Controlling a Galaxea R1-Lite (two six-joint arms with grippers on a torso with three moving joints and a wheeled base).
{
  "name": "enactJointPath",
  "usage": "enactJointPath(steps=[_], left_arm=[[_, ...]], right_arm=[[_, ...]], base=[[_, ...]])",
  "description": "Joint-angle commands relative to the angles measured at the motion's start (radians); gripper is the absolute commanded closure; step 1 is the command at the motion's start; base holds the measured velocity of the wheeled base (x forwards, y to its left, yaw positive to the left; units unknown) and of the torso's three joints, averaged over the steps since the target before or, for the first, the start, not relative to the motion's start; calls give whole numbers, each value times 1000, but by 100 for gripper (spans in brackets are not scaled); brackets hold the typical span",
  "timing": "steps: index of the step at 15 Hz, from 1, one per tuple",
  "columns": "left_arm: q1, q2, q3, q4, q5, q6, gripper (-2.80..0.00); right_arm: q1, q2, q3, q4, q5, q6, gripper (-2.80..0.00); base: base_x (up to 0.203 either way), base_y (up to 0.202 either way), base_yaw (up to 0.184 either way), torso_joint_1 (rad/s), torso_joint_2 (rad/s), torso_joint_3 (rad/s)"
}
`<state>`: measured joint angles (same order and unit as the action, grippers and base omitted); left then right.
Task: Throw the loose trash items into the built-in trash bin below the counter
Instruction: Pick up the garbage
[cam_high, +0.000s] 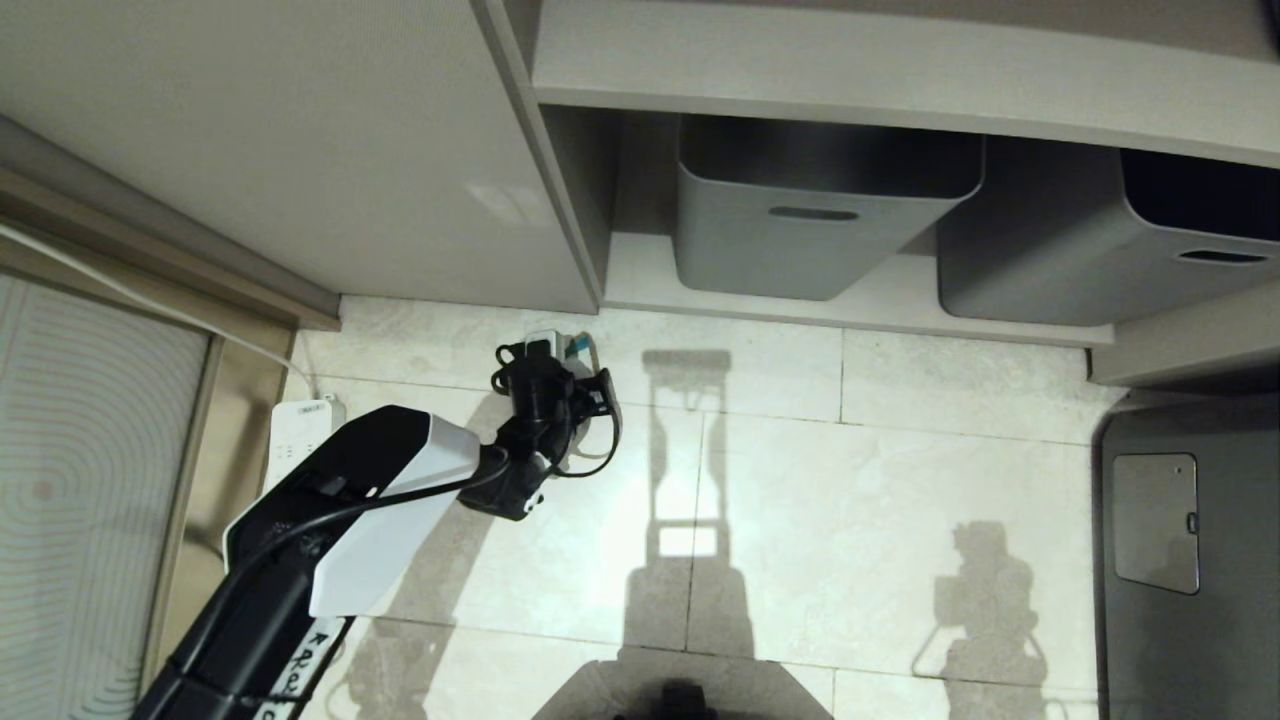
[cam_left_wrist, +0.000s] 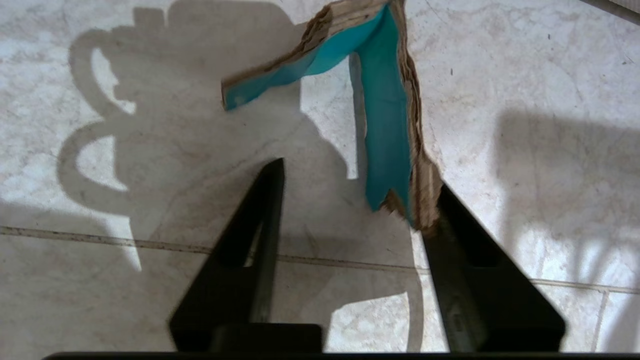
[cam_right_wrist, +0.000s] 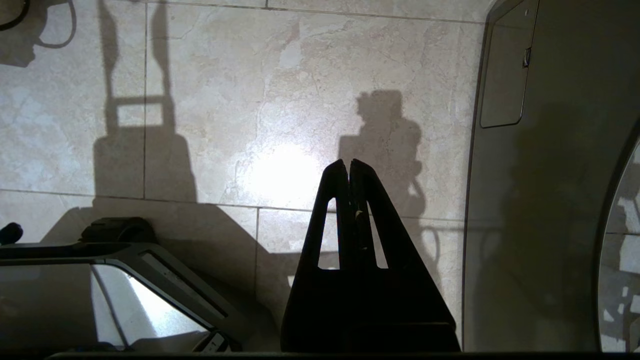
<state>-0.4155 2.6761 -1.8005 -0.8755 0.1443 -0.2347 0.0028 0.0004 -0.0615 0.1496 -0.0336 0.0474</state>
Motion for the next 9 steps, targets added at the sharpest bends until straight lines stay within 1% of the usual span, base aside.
enactJointPath(steps=[1,3,6,9], left_arm=[[0,18,-13,-7,1,-2,0],[0,12,-11,-8,3,-24,0],[0,-15,-4,-10,8,-30,0],[-7,-88,42,-9,40,-61,0]], right_arm=[[0,1,0,1,0,0,0],[2,1,0,1,0,0,0],[0,1,0,1,0,0,0],[0,1,0,1,0,-1,0]], base=[[0,0,0,0,0,0],[0,0,0,0,0,0],[0,0,0,0,0,0],[0,0,0,0,0,0]])
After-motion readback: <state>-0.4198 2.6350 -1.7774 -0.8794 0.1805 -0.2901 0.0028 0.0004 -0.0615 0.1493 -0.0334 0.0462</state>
